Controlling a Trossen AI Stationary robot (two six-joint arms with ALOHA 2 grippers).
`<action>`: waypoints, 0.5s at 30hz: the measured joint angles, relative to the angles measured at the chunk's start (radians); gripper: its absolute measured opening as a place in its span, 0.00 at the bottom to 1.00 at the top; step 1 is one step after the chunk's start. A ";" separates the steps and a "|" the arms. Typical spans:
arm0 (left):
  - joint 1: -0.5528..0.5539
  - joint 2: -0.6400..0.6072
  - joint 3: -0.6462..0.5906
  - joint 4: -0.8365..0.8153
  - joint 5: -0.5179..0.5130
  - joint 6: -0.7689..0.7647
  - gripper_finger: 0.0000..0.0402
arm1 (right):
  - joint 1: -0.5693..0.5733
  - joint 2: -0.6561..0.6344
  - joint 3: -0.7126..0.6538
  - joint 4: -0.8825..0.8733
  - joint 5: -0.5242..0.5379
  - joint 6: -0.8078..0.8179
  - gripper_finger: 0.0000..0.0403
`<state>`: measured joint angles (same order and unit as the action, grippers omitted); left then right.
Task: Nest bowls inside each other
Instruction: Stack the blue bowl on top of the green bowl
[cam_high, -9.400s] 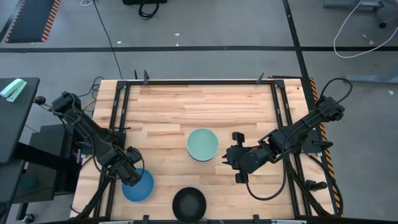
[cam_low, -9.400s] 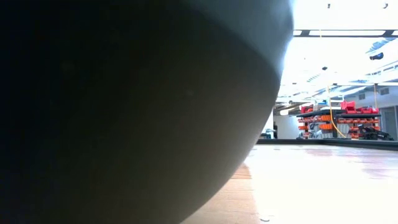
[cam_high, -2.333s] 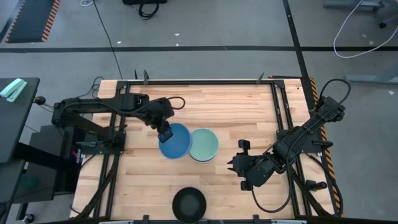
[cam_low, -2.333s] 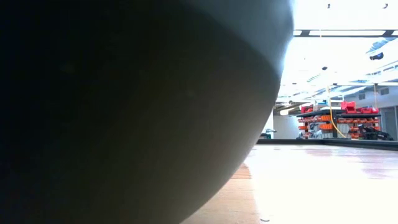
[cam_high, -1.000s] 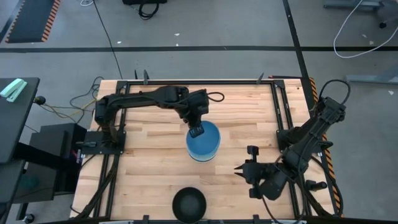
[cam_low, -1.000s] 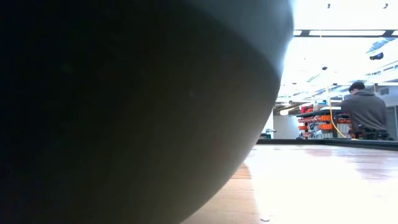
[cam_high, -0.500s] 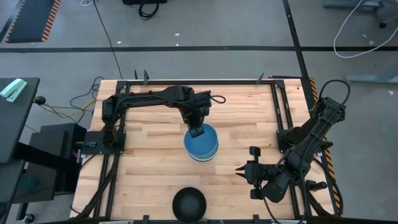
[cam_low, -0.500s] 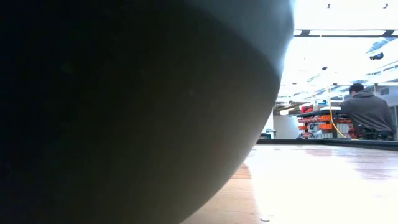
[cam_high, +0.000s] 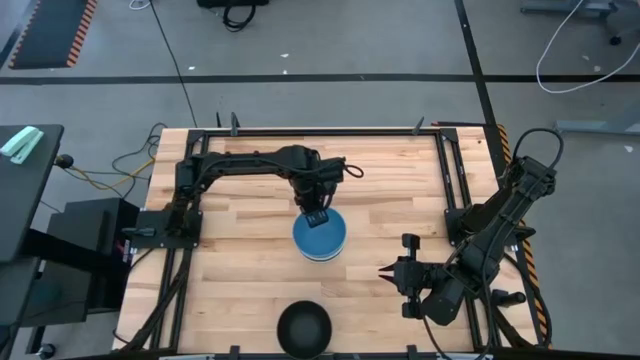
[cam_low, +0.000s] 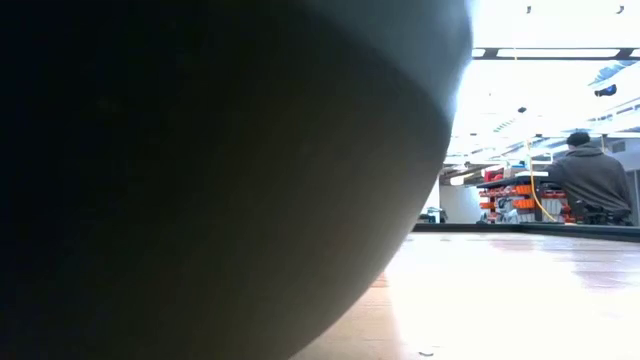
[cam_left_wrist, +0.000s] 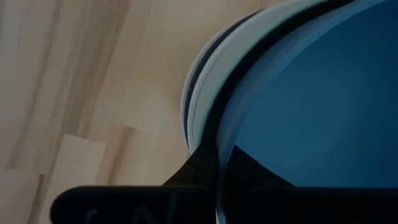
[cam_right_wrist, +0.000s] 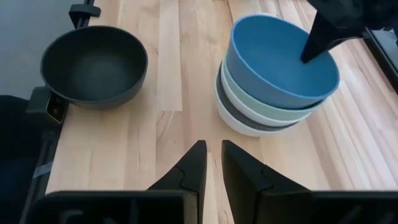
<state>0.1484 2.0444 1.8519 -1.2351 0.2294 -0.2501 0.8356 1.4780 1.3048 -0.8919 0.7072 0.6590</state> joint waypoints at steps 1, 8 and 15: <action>0.000 0.002 0.000 0.004 -0.010 0.001 0.02 | 0.000 0.000 -0.001 0.002 0.002 0.000 0.14; 0.002 0.010 0.002 0.004 -0.064 0.000 0.02 | 0.000 0.000 -0.005 0.000 0.003 0.002 0.14; -0.002 0.017 0.003 -0.003 -0.070 0.000 0.02 | 0.000 0.000 -0.005 0.000 0.003 0.004 0.14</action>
<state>0.1467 2.0609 1.8549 -1.2381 0.1590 -0.2504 0.8356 1.4780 1.2995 -0.8917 0.7101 0.6628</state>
